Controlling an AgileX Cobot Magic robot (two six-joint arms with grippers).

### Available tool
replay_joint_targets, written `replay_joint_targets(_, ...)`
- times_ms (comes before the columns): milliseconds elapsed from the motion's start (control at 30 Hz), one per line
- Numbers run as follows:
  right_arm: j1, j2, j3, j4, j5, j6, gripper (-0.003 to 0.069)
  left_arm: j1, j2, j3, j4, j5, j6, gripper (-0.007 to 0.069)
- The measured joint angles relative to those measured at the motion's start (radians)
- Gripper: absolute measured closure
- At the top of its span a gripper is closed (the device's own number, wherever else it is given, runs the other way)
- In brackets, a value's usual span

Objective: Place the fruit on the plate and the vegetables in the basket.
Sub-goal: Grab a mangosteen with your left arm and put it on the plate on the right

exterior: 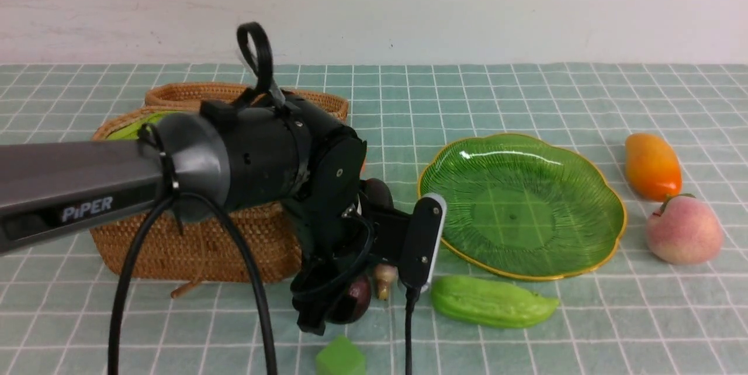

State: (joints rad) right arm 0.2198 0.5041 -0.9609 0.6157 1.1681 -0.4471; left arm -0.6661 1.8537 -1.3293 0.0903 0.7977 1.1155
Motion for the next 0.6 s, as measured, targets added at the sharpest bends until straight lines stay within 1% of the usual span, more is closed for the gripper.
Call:
replay_joint_targets(333,0.000,0.000,0.000,0.000,0.002,-0.018,0.0424,0.000,0.050,-0.004,0.033,-0.008,0.007,0.0044)
replay_joint_targets(433,0.000,0.000,0.000,0.000,0.003,-0.018,0.0424,0.000,0.050,-0.005,0.036,-0.010,0.007,0.0064)
replay_joint_targets(533,0.000,0.000,0.000,0.001,0.004,-0.018,0.0424,0.000,0.050,-0.005,0.036,-0.012,-0.009,0.0130)
replay_joint_targets(600,0.000,0.000,0.000,0.001,0.004,-0.018,0.0424,0.000,0.050,-0.005,0.036,-0.012,-0.018,0.0130)
